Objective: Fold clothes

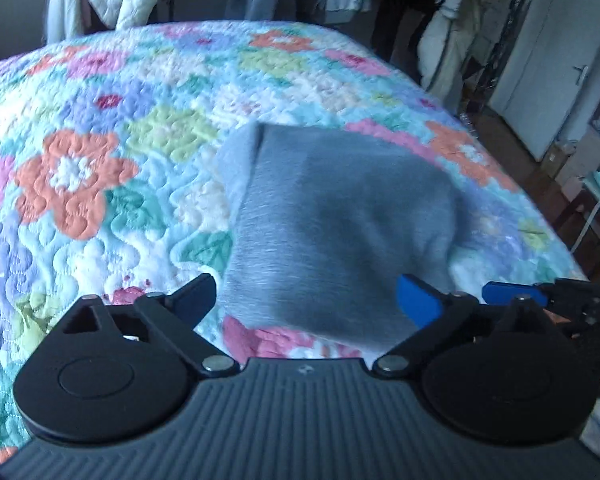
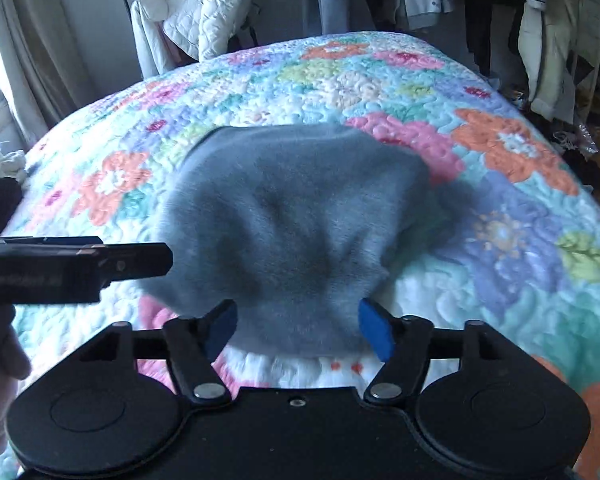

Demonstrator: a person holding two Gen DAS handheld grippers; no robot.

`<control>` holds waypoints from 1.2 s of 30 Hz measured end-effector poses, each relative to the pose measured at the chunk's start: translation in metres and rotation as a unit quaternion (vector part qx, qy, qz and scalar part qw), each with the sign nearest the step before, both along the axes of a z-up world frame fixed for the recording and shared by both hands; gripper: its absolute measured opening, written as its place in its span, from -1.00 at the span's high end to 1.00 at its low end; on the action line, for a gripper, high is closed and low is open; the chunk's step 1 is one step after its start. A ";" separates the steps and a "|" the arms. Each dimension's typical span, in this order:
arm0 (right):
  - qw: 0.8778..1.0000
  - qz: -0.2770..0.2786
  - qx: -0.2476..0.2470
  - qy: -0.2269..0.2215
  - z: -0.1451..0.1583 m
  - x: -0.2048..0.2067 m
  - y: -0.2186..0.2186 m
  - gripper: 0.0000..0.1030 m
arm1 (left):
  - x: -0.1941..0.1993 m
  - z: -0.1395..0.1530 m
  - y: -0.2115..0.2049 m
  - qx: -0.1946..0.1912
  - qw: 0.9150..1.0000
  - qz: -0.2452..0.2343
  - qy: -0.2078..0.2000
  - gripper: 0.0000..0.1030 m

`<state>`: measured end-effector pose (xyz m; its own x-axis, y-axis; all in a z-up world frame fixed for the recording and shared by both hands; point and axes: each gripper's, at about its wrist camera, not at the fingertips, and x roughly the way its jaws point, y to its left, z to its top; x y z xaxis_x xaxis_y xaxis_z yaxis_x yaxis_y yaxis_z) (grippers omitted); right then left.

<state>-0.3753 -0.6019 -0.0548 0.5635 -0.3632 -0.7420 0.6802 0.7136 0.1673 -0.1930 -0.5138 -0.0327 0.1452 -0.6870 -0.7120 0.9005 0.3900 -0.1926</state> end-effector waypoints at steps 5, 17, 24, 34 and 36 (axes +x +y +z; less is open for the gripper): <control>1.000 0.000 0.007 0.009 0.022 -0.024 0.010 -0.48 | -0.024 0.021 0.013 0.015 1.000 -0.016 0.006 -1.00; 0.998 0.027 -0.024 0.041 0.043 -0.032 0.036 -0.51 | -0.051 0.034 0.039 0.020 1.000 -0.003 -0.010 -1.00; 0.997 0.032 -0.044 0.063 0.042 -0.025 0.038 -0.52 | -0.056 0.037 0.042 0.025 1.000 0.009 -0.016 -1.00; 0.996 0.025 -0.040 0.080 0.031 -0.022 0.035 -0.52 | -0.044 0.021 0.038 0.029 0.998 -0.024 0.059 -1.00; 0.996 0.026 -0.038 0.081 0.030 -0.022 0.035 -0.52 | -0.046 0.021 0.037 0.036 0.998 -0.020 0.054 -1.00</control>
